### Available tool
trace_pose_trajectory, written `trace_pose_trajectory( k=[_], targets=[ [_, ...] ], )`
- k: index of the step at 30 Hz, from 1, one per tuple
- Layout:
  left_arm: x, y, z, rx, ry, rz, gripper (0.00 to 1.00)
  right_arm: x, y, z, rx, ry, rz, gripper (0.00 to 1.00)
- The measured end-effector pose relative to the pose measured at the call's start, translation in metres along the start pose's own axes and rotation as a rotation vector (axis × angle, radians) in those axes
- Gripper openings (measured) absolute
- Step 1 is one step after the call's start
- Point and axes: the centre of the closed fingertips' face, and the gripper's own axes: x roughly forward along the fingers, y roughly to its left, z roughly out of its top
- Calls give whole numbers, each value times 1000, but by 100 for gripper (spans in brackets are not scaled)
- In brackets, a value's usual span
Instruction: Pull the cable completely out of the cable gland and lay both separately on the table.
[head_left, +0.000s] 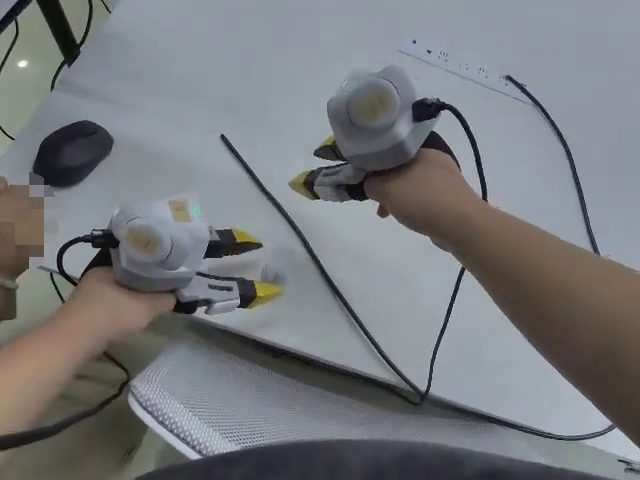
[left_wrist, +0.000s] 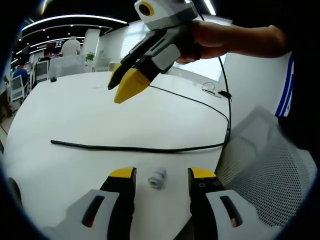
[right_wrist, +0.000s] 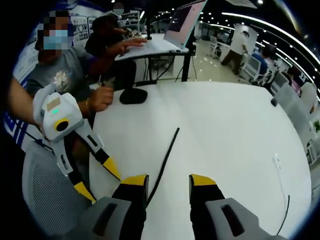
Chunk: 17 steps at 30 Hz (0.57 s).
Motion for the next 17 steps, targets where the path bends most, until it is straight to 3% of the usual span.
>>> trace_pose_trajectory(
  k=[7,11,17],
  targets=[
    [-9,-6,9,-30,-2,5,53,-53,-12,-7,125,-141,-41,33],
    [-17,-9,21,-47,-16,8,59,-86,-17,-22,207,-228,-69,37],
    [-28,-9,38,-73,-57,26,66,-125,-12,-55,282,-306,-98,45]
  ],
)
